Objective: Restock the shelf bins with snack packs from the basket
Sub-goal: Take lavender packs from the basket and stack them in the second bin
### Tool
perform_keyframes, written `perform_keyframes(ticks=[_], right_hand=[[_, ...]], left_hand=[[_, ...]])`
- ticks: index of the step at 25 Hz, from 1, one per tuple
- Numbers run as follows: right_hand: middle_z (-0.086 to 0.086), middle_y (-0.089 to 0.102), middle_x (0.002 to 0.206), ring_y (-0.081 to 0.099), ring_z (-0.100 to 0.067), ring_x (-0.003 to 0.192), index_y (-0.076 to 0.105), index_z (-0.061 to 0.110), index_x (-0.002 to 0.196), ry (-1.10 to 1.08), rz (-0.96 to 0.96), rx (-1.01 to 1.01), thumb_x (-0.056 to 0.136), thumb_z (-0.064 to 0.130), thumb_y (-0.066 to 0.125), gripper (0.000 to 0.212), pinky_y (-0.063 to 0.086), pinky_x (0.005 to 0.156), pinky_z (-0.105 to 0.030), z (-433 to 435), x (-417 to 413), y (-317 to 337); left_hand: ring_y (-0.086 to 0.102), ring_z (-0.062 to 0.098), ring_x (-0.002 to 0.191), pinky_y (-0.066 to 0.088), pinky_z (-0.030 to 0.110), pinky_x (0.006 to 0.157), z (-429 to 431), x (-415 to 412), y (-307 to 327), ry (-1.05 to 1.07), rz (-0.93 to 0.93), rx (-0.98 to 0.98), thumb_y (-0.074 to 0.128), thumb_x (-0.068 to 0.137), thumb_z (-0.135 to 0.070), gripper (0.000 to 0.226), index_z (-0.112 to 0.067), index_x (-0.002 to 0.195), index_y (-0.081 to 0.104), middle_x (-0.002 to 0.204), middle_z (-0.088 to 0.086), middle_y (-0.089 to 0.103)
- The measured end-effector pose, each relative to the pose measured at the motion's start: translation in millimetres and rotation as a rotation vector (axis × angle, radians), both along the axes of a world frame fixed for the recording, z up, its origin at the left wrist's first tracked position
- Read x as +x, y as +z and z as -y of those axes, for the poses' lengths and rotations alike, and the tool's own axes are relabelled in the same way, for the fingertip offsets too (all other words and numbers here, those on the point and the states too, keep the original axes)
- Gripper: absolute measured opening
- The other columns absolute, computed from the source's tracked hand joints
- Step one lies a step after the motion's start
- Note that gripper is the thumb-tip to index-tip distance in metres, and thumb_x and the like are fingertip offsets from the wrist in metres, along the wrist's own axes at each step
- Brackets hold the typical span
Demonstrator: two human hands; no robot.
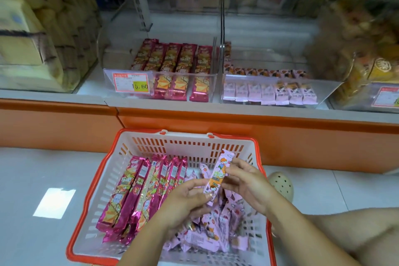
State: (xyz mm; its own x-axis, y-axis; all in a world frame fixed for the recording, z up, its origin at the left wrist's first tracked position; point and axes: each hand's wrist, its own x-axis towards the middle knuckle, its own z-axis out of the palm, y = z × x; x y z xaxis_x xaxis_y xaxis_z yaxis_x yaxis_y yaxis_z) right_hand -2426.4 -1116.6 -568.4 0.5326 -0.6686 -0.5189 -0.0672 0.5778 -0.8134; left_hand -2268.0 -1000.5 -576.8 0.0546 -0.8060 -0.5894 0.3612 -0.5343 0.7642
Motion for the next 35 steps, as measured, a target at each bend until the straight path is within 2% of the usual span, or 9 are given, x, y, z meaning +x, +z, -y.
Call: perform_keyframes(ticks=[4,7,10,13,16,20,26,31,35], right_hand=[[-0.018,0.071,0.097,0.07,-0.026,0.086,0.062,0.003,0.105,-0.079,0.005,-0.223,0.085,0.004,0.067,0.021,0.056,0.077,-0.033,1,1,45],[-0.009,0.074,0.09,0.071,-0.017,0.081,0.067,0.009,0.098,-0.193,0.042,-0.486,0.076,0.005,0.074,0.024,0.056,0.07,-0.022,30,-7,127],[0.0,0.075,0.084,0.071,-0.007,0.072,0.067,0.016,0.095,-0.27,-0.031,-0.758,0.081,0.009,0.071,0.016,0.053,0.06,-0.014,94,-8,207],[-0.007,0.071,0.09,0.07,-0.015,0.068,0.061,0.012,0.11,-0.287,-0.175,-0.789,0.081,0.012,0.074,0.031,0.059,0.064,-0.025,175,13,228],[-0.014,0.069,0.104,0.071,-0.026,0.082,0.059,0.01,0.112,-0.244,-0.313,-0.703,0.078,0.014,0.077,0.039,0.059,0.08,-0.041,243,46,207],[-0.02,0.07,0.103,0.069,-0.033,0.093,0.062,0.012,0.081,-0.141,-0.417,-0.599,0.082,0.014,0.074,0.013,0.057,0.086,-0.044,288,86,172],[-0.015,0.067,0.08,0.067,-0.029,0.078,0.064,-0.004,0.084,0.015,-0.649,-0.461,0.082,0.012,0.074,0.019,0.056,0.072,-0.036,293,112,143],[-0.021,0.07,0.1,0.069,-0.031,0.087,0.062,-0.005,0.114,0.02,-0.517,-0.409,0.085,0.011,0.071,0.034,0.056,0.087,-0.044,282,97,161],[-0.011,0.069,0.103,0.068,-0.022,0.083,0.059,0.015,0.125,-0.141,-0.377,-0.732,0.09,0.013,0.063,0.035,0.057,0.086,-0.038,239,75,196]], left_hand=[[0.07,0.015,0.083,0.055,0.026,0.072,25,-6,47,-0.008,0.242,-0.178,0.072,0.079,0.002,0.038,-0.013,0.112,0.064,0.097,0.005,0.075],[0.069,0.008,0.094,0.056,0.025,0.081,58,3,120,0.016,0.443,-0.471,0.074,0.077,-0.002,0.042,-0.026,0.111,0.066,0.104,-0.007,0.073],[0.06,-0.004,0.109,0.05,0.021,0.091,108,28,181,0.151,0.859,-0.763,0.066,0.086,-0.024,0.038,-0.036,0.121,0.06,0.117,-0.021,0.065],[0.044,0.002,0.13,0.036,0.025,0.108,169,47,197,0.084,1.177,-0.702,0.053,0.092,-0.041,0.053,-0.034,0.143,0.039,0.142,-0.016,0.047],[0.044,0.009,0.132,0.037,0.024,0.103,198,49,184,-0.033,1.224,-0.613,0.045,0.096,-0.043,0.051,-0.035,0.145,0.033,0.142,-0.014,0.047],[0.042,-0.001,0.129,0.038,0.02,0.098,199,55,175,-0.026,1.209,-0.618,0.038,0.094,-0.052,0.052,-0.049,0.144,0.024,0.138,-0.029,0.042],[0.041,-0.008,0.126,0.04,0.023,0.102,204,57,172,-0.022,1.173,-0.61,0.04,0.092,-0.055,0.053,-0.052,0.142,0.026,0.137,-0.036,0.04],[0.041,-0.009,0.125,0.039,0.022,0.101,205,59,170,-0.044,1.122,-0.598,0.042,0.092,-0.057,0.054,-0.049,0.143,0.028,0.131,-0.036,0.039],[0.047,-0.007,0.121,0.038,0.018,0.099,197,54,180,0.115,1.0,-0.653,0.054,0.093,-0.038,0.046,-0.038,0.138,0.044,0.129,-0.028,0.047]])
